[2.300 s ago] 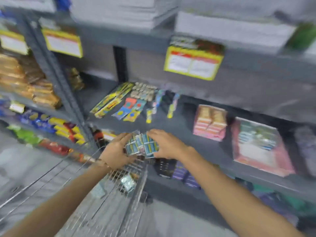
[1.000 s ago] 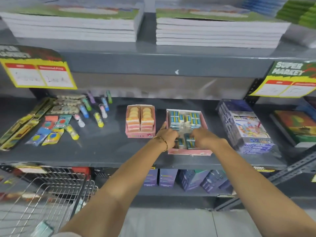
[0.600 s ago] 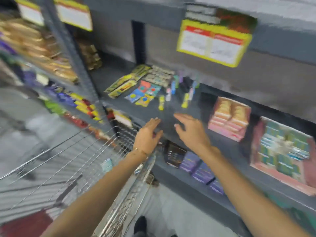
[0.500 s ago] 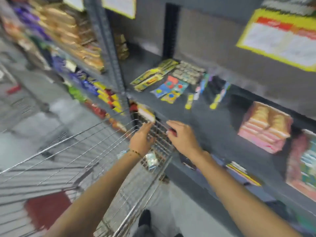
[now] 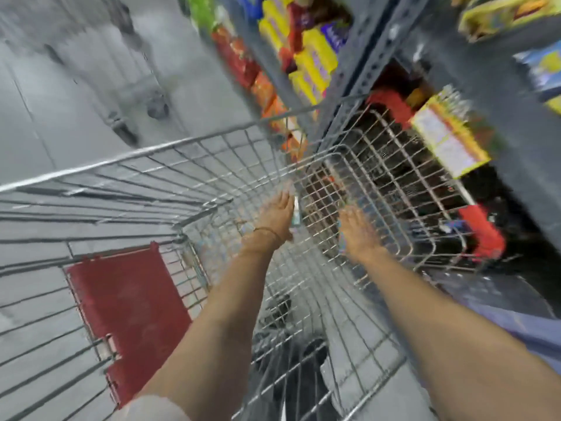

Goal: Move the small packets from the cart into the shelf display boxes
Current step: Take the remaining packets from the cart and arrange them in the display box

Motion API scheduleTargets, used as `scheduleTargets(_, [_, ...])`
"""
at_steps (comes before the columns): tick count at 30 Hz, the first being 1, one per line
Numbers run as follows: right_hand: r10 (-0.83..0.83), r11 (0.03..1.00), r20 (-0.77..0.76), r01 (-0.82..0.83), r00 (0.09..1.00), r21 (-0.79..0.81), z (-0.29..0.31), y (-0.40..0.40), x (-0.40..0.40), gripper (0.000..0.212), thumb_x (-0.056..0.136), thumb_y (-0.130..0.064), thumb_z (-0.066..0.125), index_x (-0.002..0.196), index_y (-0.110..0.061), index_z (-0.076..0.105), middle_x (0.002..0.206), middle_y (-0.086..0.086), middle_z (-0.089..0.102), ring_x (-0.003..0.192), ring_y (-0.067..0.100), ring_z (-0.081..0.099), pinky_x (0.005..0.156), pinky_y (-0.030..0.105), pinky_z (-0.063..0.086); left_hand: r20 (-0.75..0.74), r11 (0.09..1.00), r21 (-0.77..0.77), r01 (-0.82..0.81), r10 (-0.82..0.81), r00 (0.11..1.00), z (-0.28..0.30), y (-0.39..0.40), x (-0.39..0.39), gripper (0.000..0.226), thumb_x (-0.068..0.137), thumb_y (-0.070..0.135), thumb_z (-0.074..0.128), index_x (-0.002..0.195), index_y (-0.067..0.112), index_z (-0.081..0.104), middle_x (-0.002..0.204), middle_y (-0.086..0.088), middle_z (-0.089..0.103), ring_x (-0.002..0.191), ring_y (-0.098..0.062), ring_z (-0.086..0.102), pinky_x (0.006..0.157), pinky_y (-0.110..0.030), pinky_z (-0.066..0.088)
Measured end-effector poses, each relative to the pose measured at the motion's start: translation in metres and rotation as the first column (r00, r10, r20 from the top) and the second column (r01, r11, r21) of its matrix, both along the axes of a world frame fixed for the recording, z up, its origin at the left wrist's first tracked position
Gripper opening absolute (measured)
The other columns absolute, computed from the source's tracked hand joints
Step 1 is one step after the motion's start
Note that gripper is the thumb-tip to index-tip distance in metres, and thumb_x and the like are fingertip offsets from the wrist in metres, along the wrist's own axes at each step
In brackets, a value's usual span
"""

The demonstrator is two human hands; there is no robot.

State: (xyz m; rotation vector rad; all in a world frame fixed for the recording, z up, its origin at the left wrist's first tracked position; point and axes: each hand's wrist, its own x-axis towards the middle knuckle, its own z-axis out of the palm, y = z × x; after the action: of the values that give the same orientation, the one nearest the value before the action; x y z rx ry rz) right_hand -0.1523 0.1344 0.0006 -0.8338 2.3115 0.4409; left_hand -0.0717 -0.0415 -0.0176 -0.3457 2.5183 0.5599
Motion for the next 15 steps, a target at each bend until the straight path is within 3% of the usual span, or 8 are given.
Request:
scheduleTargets(5, [0.03,0.993,-0.028,-0.026,0.999,0.113,-0.043,0.009,-0.002,0.068,0.096,-0.01,0.044,0.145,0.007,0.001,0.157,0.028,0.004,0.146,0.039,0.005,0.121,0.045,0.008,0.052,1.0,0.009,-0.004,0.003,0.999,-0.042,-0.007,-0.009,0.106,0.075,0.025,0.073,0.141,-0.001,-0.006,0.154,-0.02,-0.005,0.143,-0.033,-0.002,0.119,-0.044,0.011])
scheduleTargets(10, [0.044,0.995,-0.107,-0.034,0.993,0.089,-0.062,0.006,0.0,0.064,0.093,0.004,0.042,0.145,0.007,0.004,0.155,0.029,0.01,0.145,0.04,0.012,0.118,0.044,0.02,-0.031,0.996,0.04,-0.077,0.078,0.996,-0.068,0.0,-0.016,0.105,0.073,0.011,0.073,0.142,0.005,-0.006,0.155,-0.017,-0.002,0.143,-0.03,0.0,0.12,-0.038,0.009])
scheduleTargets(12, [0.029,0.998,-0.132,-0.021,0.991,0.061,-0.062,0.003,-0.003,0.065,0.092,0.002,0.048,0.145,0.005,0.012,0.152,0.029,0.019,0.142,0.04,0.023,0.117,0.042,0.025,-0.088,0.995,0.037,-0.097,0.1,0.991,-0.072,0.003,-0.018,0.1,0.073,0.007,0.071,0.143,0.007,0.0,0.155,-0.018,0.006,0.142,-0.032,0.009,0.119,-0.042,0.016])
scheduleTargets(15, [0.003,1.0,-0.095,-0.004,0.995,-0.017,-0.048,0.001,-0.009,0.075,0.081,-0.017,0.07,0.141,0.003,0.029,0.141,0.025,0.039,0.128,0.035,0.04,0.112,0.04,0.036,-0.165,0.995,0.019,-0.098,0.1,0.981,-0.067,0.002,-0.016,0.085,0.071,0.006,0.071,0.139,0.01,0.021,0.142,-0.018,0.036,0.128,-0.031,0.037,0.112,-0.041,0.033])
